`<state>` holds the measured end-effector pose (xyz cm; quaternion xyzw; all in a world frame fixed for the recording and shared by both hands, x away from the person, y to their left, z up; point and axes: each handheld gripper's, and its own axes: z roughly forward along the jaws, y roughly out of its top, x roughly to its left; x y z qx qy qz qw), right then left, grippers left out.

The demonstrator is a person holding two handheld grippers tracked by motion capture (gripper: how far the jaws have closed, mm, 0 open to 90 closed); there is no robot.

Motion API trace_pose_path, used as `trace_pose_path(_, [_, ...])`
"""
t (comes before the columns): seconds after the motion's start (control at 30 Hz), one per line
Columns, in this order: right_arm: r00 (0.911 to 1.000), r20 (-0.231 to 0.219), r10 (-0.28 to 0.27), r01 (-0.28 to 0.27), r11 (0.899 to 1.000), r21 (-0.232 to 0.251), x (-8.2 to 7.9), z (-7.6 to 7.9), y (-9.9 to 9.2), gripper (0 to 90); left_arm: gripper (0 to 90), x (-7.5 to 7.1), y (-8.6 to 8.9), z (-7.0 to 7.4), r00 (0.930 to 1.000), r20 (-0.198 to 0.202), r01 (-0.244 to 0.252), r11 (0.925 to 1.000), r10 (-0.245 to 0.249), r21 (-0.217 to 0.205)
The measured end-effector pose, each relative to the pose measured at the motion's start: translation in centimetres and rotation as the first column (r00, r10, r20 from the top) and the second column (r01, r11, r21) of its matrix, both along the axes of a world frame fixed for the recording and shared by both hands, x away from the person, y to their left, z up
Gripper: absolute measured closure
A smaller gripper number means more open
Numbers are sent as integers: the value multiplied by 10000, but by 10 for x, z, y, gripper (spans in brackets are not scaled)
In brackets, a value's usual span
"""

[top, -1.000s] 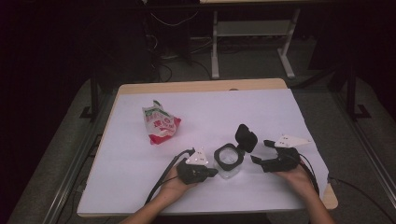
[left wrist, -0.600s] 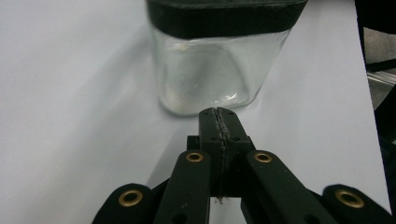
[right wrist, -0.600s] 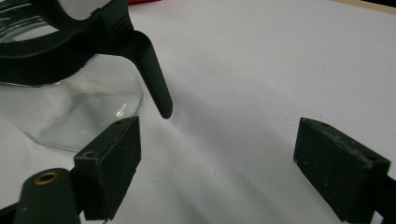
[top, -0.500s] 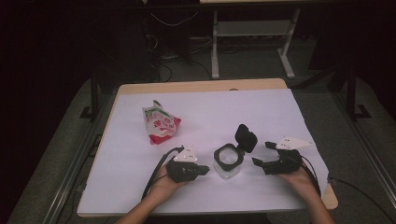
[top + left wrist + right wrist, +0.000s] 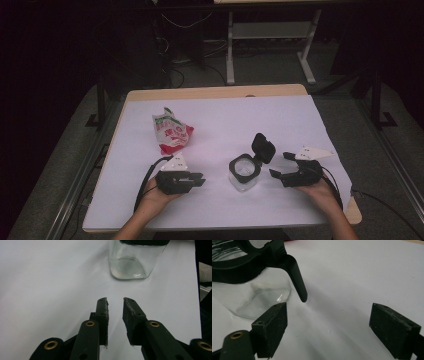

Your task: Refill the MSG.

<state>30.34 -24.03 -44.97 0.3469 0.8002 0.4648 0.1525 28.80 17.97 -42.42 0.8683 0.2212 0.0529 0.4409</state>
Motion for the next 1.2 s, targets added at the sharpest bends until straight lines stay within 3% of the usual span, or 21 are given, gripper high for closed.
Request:
trace_pose_path(0.33, [10000, -17, -98, 98, 10000, -5, 0, 0, -1, 145, 653, -2, 46, 0, 9966, 9, -822, 9964, 823, -217])
trace_pose_path(0.53, [10000, -16, -85, 85, 9999, -63, 1, -1, -2, 145, 589, -2, 72, 4, 9882, 191, -1514, 9881, 1520, -274])
trace_pose_path(0.6, [10000, 2, -97, 97, 9999, -51, 1, -1, -2, 145, 565, 3, 83, 8, 9823, 121, -1861, 9808, 1871, -581])
trace_pose_path(0.63, [9999, 10, -114, 114, 9999, -35, 2, -1, -3, 145, 558, 3, 83, 8, 9823, 121, -1861, 9808, 1871, -581])
trace_pose_path(0.67, [9999, -18, -127, 127, 9999, -25, 2, -1, -3, 145, 540, 5, 89, 11, 9779, 94, -2072, 9742, 2089, -896])
trace_pose_path(0.83, [9999, -2, -137, 137, 9999, -42, 2, -1, -3, 145, 418, 13, 101, 16, 9668, 135, -2515, 9593, 2552, -1281])
trace_pose_path(1.0, [9999, -43, -158, 158, 9999, -44, 2, -1, -3, 145, 352, 22, 107, 20, 9606, 335, -2705, 9556, 2760, -1171])
trace_pose_path(1.1, [9999, -52, -156, 155, 9999, -31, 2, -2, -3, 145, 337, 34, 111, 25, 9538, 508, -2878, 9493, 2960, -1266])
trace_pose_path(1.2, [9999, -21, -139, 139, 9999, -43, 2, -1, -2, 145, 318, 40, 111, 27, 9523, 677, -2884, 9499, 2977, -1206])
